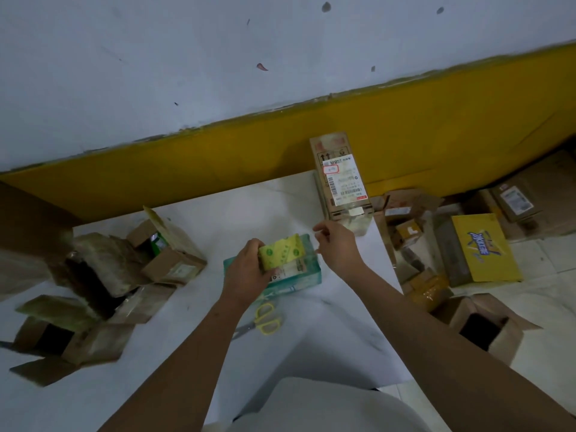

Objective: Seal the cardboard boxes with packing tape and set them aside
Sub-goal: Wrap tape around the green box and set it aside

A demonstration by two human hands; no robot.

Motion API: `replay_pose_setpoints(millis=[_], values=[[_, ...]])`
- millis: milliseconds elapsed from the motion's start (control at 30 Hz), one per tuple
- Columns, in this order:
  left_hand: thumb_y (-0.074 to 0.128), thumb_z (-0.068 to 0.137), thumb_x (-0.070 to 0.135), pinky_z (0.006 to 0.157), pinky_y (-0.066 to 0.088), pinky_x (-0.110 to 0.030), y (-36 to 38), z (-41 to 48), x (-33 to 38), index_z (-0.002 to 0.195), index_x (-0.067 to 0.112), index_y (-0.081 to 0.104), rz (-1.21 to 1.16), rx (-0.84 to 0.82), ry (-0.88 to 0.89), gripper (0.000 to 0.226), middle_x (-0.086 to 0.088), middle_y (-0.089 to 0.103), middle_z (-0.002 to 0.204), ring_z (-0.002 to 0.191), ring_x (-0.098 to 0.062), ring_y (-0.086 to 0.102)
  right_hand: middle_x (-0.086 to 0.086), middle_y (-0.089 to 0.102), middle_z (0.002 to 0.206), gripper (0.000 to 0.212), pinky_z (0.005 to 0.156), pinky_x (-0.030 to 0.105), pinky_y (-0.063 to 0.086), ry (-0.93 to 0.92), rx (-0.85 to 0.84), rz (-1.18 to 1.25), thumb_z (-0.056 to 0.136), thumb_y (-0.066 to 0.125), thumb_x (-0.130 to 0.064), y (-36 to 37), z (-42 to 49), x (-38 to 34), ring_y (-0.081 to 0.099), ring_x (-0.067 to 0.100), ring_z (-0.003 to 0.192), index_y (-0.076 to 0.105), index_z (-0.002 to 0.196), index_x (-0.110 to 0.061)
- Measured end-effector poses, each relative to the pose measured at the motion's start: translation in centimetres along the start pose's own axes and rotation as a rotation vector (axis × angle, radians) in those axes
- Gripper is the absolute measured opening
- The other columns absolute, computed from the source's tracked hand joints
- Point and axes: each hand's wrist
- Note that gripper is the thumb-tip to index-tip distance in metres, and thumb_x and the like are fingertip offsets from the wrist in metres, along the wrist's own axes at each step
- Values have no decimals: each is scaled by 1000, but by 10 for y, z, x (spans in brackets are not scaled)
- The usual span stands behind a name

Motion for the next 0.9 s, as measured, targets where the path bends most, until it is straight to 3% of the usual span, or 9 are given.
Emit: replay_pose_setpoints(millis=[167, 267, 333, 433, 500, 667, 900], values=[[66, 77, 25, 55, 38, -29, -6, 1, 2, 94, 27, 42, 4, -38, -21, 30, 6, 62, 86, 77, -17, 59, 3, 62, 84, 16, 75, 36, 56, -28, 8, -78, 94, 50, 1, 5, 0, 3, 62, 21, 79, 64, 92, -6], [68, 81, 23, 54, 33, -28, -10, 4, 6, 97, 25, 40, 43, -70, -7, 33, 5, 59, 88, 76, -16, 55, 4, 63, 84, 17, 73, 38, 57, 1, 17, -86, 94, 50, 2, 5, 2, 7, 66, 25, 80, 61, 89, -10], [69, 82, 20, 54, 31, -24, -12, 6, 7, 100, 24, 39, 48, -117, 5, 35, 3, 58, 91, 80, -16, 54, 5, 63, 87, 18, 73, 37, 56, 38, 25, -67, 94, 49, 3, 7, 3, 11, 65, 24, 82, 61, 91, -11], [74, 79, 24, 62, 40, -30, -11, 9, 6, 99, 23, 40, 2, -192, 25, 39, 1, 55, 96, 88, -18, 56, 7, 66, 94, 19, 69, 23, 41, 34, 24, -135, 93, 49, 4, 11, -2, 19, 57, 16, 82, 65, 97, -6], [77, 76, 26, 66, 43, -33, -12, 9, 6, 98, 23, 41, -11, -197, 20, 42, 1, 55, 97, 88, -17, 55, 8, 68, 96, 17, 70, 21, 37, 28, 28, -111, 95, 50, -1, 12, -4, 22, 54, 14, 83, 66, 99, -5], [67, 78, 11, 65, 34, -31, -12, 15, 13, 94, 21, 42, 59, -185, 46, 31, -1, 51, 94, 88, -22, 53, 9, 69, 99, 16, 71, 19, 36, 82, 18, -38, 96, 51, -4, 19, -3, 27, 61, 23, 93, 66, 100, -5], [64, 87, 22, 67, 37, -32, -12, 25, 29, 110, 21, 40, 165, -236, 10, 34, -2, 44, 108, 87, -22, 53, 12, 69, 106, 19, 70, 21, 38, 181, -37, -16, 94, 53, -6, 37, -1, 33, 62, 28, 101, 63, 109, -7]])
Point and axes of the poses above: each hand's wrist, its own z-axis towards the middle knuckle, its own y-axis out of the palm, x = y × z
